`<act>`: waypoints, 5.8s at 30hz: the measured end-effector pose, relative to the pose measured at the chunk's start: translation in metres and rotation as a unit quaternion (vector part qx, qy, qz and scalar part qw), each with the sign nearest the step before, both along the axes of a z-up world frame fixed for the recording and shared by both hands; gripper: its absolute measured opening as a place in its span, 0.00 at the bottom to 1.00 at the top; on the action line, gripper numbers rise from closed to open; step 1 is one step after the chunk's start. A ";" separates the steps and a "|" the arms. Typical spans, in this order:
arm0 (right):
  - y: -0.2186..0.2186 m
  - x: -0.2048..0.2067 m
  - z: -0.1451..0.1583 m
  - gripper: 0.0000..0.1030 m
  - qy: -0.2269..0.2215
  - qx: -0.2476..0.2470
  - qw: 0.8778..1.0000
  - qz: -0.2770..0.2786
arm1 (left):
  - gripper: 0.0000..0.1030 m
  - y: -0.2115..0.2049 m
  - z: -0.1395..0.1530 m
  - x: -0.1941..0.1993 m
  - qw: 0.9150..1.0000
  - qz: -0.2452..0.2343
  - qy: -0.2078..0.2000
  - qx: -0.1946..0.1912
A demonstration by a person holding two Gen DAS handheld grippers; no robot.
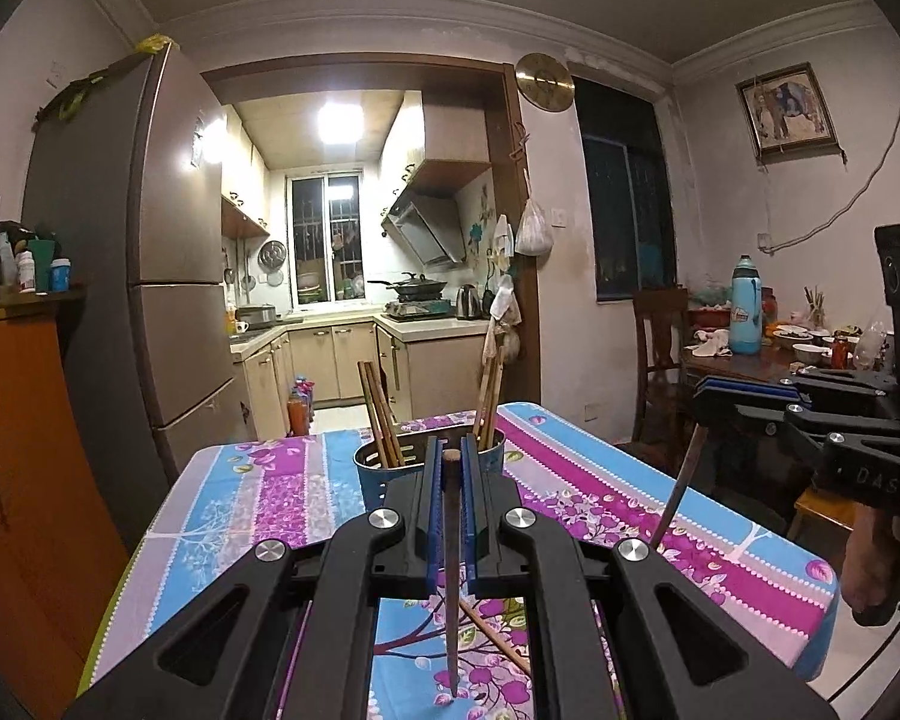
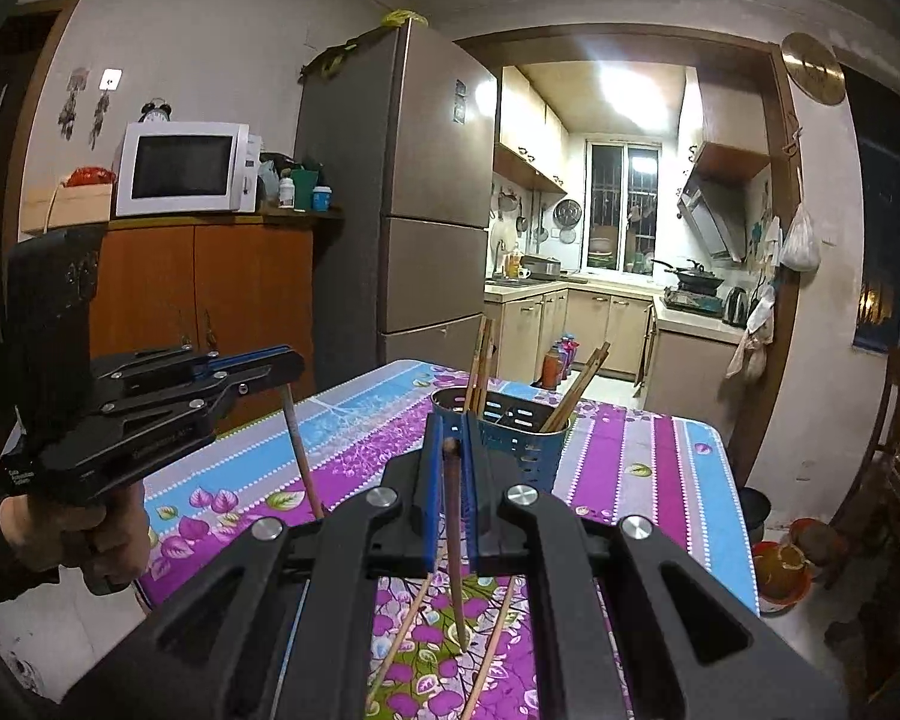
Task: Organize utensils
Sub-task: 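Lift both held chopsticks and carry them over the slotted holder, then lower both held chopsticks upright into the blue slotted holder, then open both tools to release the chopsticks and lift away, then move both open tools down to the last loose chopsticks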
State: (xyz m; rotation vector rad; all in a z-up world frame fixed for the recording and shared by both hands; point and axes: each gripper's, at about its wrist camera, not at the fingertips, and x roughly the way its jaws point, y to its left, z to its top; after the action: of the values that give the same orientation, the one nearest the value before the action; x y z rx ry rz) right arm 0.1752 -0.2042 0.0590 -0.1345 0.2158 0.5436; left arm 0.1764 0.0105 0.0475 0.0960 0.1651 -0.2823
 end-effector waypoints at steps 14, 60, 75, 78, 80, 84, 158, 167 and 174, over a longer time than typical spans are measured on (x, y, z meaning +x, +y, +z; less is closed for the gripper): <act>-0.008 0.019 0.031 0.05 0.002 0.026 1.000 -0.002 | 0.07 0.001 0.036 0.010 1.000 0.000 0.000 0.006; 0.007 0.189 0.137 0.05 0.020 0.041 0.999 -0.018 | 0.07 -0.001 0.143 0.176 0.999 0.043 -0.003 -0.026; 0.015 0.212 0.096 0.05 0.067 0.035 0.997 -0.019 | 0.07 0.000 0.095 0.213 0.998 0.045 0.046 -0.016; 0.016 0.217 0.090 0.05 0.075 0.034 0.996 -0.020 | 0.07 0.002 0.089 0.219 0.997 0.048 0.053 -0.016; 0.017 0.219 0.087 0.05 0.079 0.033 0.996 -0.021 | 0.07 0.004 0.086 0.221 0.997 0.050 0.056 -0.016; 0.017 0.222 0.083 0.05 0.083 0.033 0.996 -0.025 | 0.07 0.005 0.083 0.226 0.997 0.053 0.059 -0.019; -0.028 -0.057 -0.044 0.91 -0.031 0.026 0.995 -0.086 | 0.80 -0.042 -0.068 -0.024 0.993 0.100 0.066 -0.022; -0.040 -0.071 -0.118 0.40 0.035 0.014 0.997 -0.062 | 0.80 -0.043 -0.131 -0.041 0.992 0.062 0.106 -0.017; -0.038 -0.061 -0.179 0.28 0.100 -0.008 0.993 -0.057 | 0.68 -0.069 -0.182 -0.035 0.990 0.026 0.139 0.017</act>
State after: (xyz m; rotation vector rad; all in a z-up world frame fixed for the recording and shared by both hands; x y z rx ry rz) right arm 0.1146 -0.2425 -0.1204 -0.0818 0.4211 0.4415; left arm 0.1413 -0.0588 -0.1347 0.0852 0.4485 -0.2409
